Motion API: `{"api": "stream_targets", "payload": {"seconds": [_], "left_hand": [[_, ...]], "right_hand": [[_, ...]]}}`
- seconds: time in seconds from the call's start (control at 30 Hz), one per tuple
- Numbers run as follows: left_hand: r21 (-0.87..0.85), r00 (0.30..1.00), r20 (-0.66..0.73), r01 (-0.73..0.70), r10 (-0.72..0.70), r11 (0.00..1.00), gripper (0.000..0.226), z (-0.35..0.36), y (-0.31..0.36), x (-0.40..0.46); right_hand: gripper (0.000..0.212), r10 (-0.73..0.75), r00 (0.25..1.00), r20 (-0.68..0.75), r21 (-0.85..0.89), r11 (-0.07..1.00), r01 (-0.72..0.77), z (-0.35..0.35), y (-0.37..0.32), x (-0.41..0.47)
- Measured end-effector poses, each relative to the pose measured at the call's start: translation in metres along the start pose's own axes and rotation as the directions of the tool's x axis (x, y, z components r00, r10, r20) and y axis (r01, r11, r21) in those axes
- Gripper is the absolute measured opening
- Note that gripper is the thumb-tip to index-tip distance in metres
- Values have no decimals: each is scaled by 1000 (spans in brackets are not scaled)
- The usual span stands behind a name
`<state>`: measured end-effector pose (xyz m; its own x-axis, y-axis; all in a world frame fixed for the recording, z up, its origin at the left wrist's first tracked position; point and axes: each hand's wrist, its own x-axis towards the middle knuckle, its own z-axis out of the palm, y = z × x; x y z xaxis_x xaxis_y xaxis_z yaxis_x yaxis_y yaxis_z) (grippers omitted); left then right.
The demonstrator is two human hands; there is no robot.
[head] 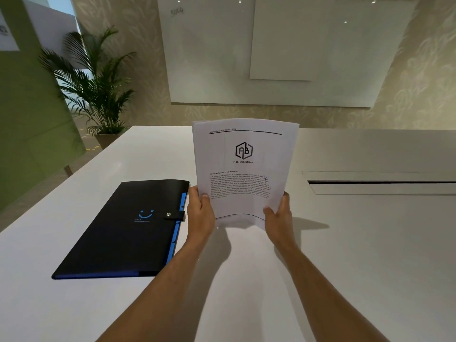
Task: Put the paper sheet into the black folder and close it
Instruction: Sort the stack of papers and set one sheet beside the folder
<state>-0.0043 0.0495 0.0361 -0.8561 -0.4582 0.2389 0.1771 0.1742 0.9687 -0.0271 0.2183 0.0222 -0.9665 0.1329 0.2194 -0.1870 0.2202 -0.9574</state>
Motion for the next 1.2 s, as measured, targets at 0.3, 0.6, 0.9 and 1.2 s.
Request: {"api": "stream_targets", "payload": {"seconds": [0.3, 0.6, 0.9, 1.2], "left_hand": [[-156, 994, -27, 103, -108, 982, 14, 7, 2, 1], [-347, 959, 86, 283, -271, 894, 23, 26, 3, -12], [-415, 924, 144, 381, -354, 826, 44, 6, -10, -2], [-367, 926, 42, 364, -375, 856, 36, -55, -3, 32]], "right_hand": [[55, 154, 968, -197, 277, 956, -95, -6, 10, 3], [52, 286, 954, 89, 797, 555, -240, 5, 10, -2], [31, 192, 981, -31, 536, 832, -146, -17, -6, 13], [43, 83, 995, 47, 177, 980, -90, -65, -6, 50]]}}
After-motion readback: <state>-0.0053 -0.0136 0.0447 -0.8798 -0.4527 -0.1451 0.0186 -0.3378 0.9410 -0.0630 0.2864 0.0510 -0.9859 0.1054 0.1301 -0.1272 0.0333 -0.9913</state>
